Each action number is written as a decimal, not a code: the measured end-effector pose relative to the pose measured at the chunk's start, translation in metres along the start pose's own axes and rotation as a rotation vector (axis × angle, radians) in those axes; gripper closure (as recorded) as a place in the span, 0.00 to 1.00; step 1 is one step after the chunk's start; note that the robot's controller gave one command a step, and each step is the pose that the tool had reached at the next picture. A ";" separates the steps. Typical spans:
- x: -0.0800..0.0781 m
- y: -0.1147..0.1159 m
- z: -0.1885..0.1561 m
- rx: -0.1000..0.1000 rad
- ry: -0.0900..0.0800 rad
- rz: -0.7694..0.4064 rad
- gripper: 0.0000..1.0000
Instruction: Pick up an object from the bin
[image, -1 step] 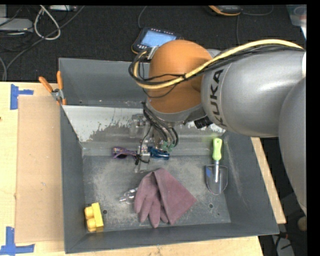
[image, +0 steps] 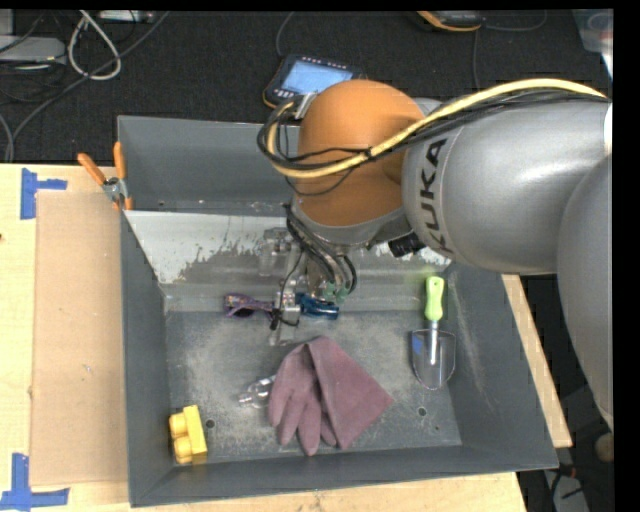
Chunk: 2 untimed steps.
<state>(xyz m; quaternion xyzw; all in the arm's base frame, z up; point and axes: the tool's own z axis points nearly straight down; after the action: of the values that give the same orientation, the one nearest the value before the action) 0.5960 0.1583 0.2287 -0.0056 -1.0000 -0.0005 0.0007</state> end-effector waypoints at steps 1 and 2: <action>0.003 -0.004 0.005 -0.002 -0.004 0.015 0.00; 0.004 -0.004 0.003 0.000 -0.002 -0.066 0.00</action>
Offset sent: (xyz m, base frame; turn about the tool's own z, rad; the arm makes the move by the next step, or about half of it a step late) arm -0.0022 0.0036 0.0091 -0.2346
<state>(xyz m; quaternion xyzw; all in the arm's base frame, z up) 0.5923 0.1544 0.2262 0.0276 -0.9996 -0.0005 -0.0005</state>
